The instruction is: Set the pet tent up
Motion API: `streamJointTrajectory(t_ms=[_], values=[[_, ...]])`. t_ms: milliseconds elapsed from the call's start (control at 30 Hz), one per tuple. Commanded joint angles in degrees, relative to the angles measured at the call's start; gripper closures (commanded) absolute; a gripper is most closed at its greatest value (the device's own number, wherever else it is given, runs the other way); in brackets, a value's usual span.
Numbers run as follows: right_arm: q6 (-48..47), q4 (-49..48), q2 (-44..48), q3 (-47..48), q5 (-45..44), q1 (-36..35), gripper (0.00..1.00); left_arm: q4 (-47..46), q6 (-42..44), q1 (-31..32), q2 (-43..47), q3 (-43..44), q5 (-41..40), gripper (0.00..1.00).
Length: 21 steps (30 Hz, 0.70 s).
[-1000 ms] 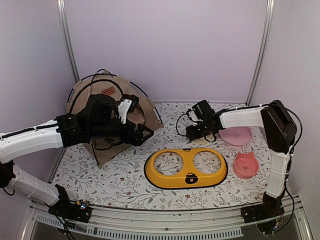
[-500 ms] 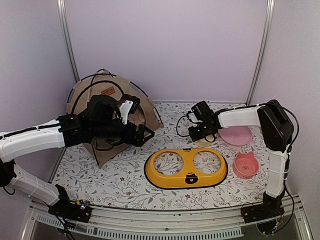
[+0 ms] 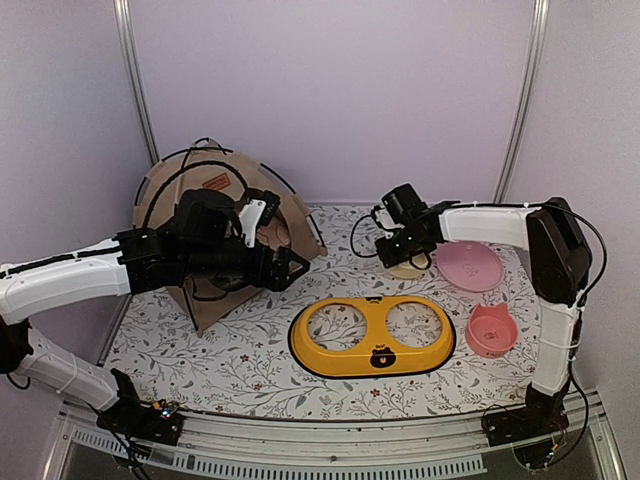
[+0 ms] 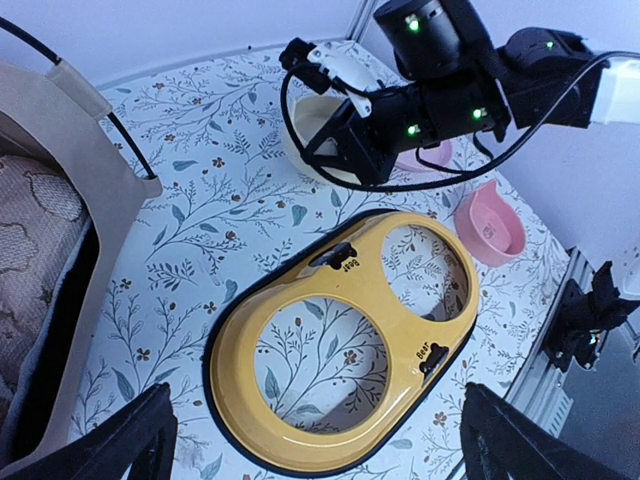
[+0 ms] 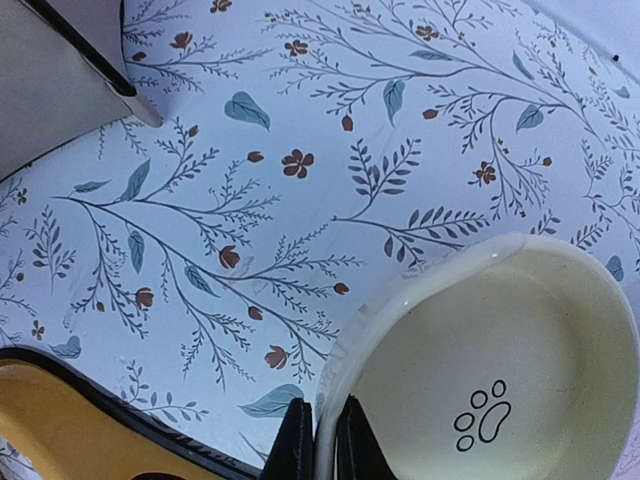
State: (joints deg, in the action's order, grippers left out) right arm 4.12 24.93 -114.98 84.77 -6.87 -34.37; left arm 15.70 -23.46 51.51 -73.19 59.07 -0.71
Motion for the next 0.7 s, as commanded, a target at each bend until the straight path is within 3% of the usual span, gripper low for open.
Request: streamJointTrajectory(t_ms=[0,233,667], values=[[-0.3,0.8,8.0,3.6,-1.1,-0.1,1.00,-1.4,-0.4,-0.6,0.0,-0.4,-0.8,0.01],[4.7,2.7,16.5,-2.1,0.4,-2.1,1.00,-2.4,0.0,-0.7,-0.3,-0.5,-1.1,0.01],[18.6,6.8,29.7,-16.9,-3.3,-12.9,1.00,-4.7,1.1,-1.4,-2.2,-0.4,0.3,0.01]])
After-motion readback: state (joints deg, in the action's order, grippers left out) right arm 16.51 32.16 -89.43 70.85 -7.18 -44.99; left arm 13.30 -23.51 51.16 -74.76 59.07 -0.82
